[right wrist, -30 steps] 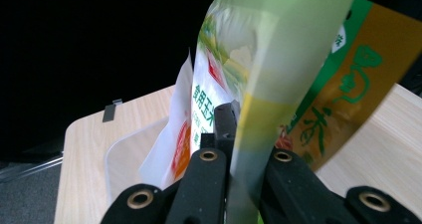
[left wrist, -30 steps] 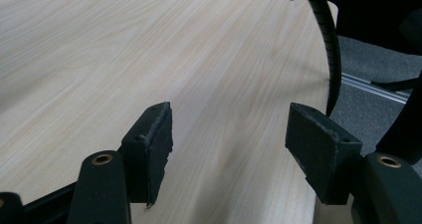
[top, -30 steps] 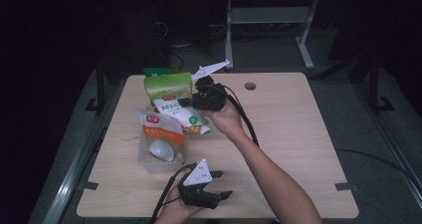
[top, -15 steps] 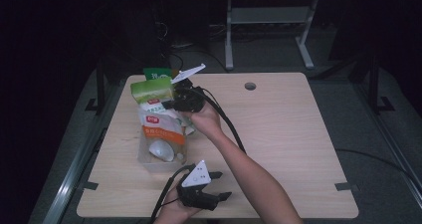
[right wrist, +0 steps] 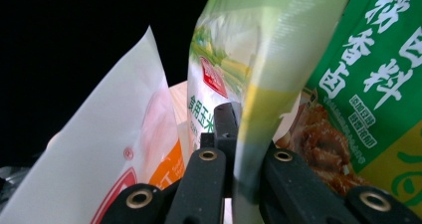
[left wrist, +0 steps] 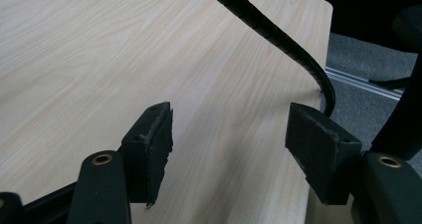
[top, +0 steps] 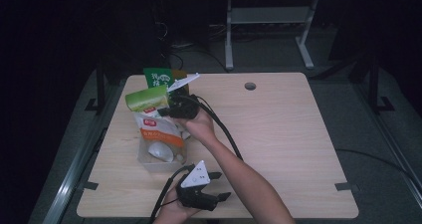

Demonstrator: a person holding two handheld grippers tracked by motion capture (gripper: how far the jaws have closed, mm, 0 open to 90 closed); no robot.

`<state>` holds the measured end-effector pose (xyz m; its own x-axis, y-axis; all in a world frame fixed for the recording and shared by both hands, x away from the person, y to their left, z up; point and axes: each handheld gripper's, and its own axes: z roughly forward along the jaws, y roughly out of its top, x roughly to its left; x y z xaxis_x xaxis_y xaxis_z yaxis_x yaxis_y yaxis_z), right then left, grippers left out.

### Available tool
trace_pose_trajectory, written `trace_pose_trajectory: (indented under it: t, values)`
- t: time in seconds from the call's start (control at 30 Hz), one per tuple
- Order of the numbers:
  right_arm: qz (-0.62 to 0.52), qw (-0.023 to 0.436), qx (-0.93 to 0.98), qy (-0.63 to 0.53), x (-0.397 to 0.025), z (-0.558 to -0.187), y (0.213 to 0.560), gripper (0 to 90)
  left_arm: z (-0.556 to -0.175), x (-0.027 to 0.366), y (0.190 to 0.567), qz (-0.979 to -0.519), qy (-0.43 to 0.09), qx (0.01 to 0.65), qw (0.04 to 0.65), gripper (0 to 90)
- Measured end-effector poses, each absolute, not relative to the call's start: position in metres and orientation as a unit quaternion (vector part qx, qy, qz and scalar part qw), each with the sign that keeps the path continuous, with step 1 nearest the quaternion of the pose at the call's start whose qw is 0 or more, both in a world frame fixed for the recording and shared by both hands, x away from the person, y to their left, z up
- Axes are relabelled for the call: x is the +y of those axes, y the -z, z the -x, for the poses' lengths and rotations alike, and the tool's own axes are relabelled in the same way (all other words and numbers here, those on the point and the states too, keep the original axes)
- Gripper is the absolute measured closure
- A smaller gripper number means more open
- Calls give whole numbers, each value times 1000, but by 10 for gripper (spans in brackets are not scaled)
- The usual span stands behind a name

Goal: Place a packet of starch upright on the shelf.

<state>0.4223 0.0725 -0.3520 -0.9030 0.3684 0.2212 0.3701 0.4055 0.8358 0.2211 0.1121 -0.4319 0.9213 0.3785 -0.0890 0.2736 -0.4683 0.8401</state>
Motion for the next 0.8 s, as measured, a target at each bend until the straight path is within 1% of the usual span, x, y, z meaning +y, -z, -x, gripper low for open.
trace_pose_trajectory:
  t: [0.27,0.47,0.53,0.63,0.7,0.77,0.8]
  values:
    - [208,-3,-861,465,67,-421,347,864,-222,113,431,-855,-58,189,479,344]
    - [185,-2,-887,422,70,-423,337,809,-222,113,431,-855,-58,189,479,342]
    - [178,3,-896,406,74,-426,336,779,-222,113,431,-855,-59,189,479,341]
    - [171,6,-908,382,82,-428,336,758,-222,113,431,-854,-58,190,480,341]
    - [167,18,-916,364,89,-429,338,728,-222,113,430,-854,-58,190,481,341]
    - [161,9,-923,350,94,-428,340,781,-222,113,430,-853,-59,190,482,341]
    - [161,7,-924,348,95,-428,341,828,-222,113,430,-853,-58,190,482,341]
